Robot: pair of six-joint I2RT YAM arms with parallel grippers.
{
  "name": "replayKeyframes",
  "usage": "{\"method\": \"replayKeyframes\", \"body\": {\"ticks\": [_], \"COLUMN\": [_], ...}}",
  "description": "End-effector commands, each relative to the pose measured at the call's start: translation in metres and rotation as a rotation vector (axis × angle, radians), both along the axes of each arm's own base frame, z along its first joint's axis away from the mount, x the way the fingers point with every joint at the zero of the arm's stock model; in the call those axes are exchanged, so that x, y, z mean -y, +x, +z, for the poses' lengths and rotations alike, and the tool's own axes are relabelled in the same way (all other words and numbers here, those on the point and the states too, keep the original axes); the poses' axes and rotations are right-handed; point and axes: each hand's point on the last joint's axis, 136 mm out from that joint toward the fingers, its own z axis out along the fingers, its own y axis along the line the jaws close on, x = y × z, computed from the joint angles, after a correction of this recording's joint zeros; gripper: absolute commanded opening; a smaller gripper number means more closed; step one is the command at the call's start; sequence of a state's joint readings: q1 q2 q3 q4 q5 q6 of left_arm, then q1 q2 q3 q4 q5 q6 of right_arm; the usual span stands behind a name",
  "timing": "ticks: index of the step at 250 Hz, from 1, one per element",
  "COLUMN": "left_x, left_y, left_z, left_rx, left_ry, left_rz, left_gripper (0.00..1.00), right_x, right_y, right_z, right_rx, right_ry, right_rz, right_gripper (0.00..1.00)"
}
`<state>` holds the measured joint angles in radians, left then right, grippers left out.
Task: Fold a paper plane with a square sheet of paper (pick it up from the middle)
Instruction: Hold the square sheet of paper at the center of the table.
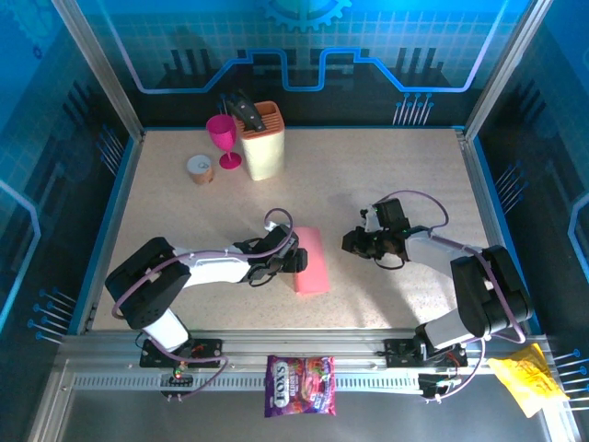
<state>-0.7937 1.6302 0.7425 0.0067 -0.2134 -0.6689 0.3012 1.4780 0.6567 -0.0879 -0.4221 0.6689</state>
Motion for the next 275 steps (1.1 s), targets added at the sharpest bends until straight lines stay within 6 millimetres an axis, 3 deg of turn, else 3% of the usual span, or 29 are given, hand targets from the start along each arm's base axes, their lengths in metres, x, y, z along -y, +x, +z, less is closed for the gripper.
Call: {"method": "replayKeyframes", "body": {"ticks": [1,98,154,183,225,275], "left_x": [0.014,0.012,0.013,0.014,0.014,0.015], "left_y": [0.003,0.001,0.0,0.0,-0.001,0.0], "left_z": [-0.003,-0.009,-0.013,-0.013,-0.016,-0.018], "left_rx": [-0.003,-0.011,-0.016,-0.016,-0.02,-0.022], "left_ry": [-0.028,-0.008,-0.003,-0.003,0.004,0.005], "left_rz": [-0.05,-0.068,-0.08,-0.088,-0.096,-0.099], "left_gripper": [0.74,0.74,0.74,0.75,0.74,0.74], "right_x": [0.005,0.007,0.049,0.058,0.045,0.003], "right_y": [-0.003,-0.001,0.007,0.009,0.009,0.004], "right_z": [0.001,0.007,0.005,0.01,0.014,0.019], "right_rx": [0.009,0.017,-0.004,0.012,0.014,0.025], "right_ry": [0.009,0.036,0.039,0.044,0.108,0.146], "right_rz": [0.006,-0.013,-0.239,-0.259,-0.191,-0.017], "right_gripper": [0.19,0.19,0.19,0.19,0.2,0.2]}}
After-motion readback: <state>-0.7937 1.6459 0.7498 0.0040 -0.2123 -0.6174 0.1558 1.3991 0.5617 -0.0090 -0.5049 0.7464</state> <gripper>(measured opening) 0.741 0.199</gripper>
